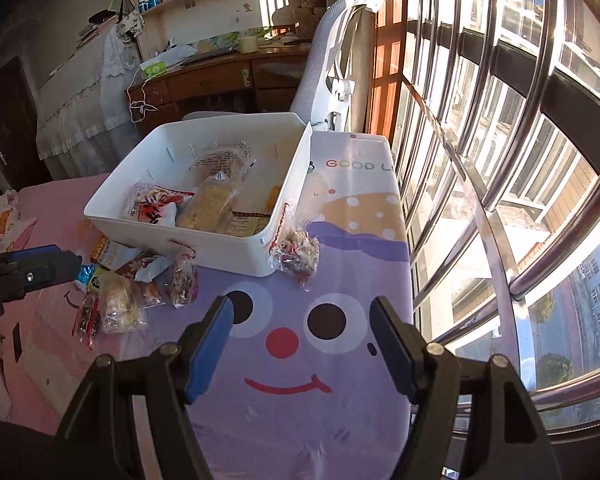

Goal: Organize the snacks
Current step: 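Withdraw both grippers from the basket toward the clear nut bags, then grasp a clear dark-nut bag with the left gripper while the right grasps a red-printed nut bag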

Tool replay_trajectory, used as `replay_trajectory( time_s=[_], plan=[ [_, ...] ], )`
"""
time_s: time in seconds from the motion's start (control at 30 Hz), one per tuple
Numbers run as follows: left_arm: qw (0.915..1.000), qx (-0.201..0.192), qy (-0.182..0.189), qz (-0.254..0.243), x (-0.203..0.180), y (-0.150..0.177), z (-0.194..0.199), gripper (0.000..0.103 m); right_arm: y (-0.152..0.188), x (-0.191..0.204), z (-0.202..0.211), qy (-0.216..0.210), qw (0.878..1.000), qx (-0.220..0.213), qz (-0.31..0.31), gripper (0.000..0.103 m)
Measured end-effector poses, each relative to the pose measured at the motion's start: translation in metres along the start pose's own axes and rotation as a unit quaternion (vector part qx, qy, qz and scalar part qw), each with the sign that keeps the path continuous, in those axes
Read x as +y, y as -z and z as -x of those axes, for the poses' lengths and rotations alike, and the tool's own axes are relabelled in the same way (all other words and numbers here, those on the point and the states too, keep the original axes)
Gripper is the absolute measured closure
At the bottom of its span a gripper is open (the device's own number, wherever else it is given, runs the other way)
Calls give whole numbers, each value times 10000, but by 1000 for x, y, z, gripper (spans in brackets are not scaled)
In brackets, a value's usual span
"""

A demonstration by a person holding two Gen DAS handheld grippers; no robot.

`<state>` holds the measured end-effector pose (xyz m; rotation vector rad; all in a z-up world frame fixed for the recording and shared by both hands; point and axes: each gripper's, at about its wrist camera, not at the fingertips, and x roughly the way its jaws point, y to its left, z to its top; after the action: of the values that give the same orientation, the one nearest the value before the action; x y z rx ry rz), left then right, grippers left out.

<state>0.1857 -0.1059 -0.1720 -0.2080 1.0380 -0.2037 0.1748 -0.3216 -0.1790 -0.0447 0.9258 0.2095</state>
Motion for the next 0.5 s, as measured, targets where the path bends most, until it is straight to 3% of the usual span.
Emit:
replay_trajectory(
  time_s=[0.27, 0.5],
  plan=[
    [10000, 53, 46, -56, 6, -2, -46, 20, 1, 1, -30, 41, 9997, -52, 220, 32],
    [9984, -1, -252, -501, -4, -7, -79, 20, 1, 7, -63, 283, 9970, -207, 684, 32]
  ],
)
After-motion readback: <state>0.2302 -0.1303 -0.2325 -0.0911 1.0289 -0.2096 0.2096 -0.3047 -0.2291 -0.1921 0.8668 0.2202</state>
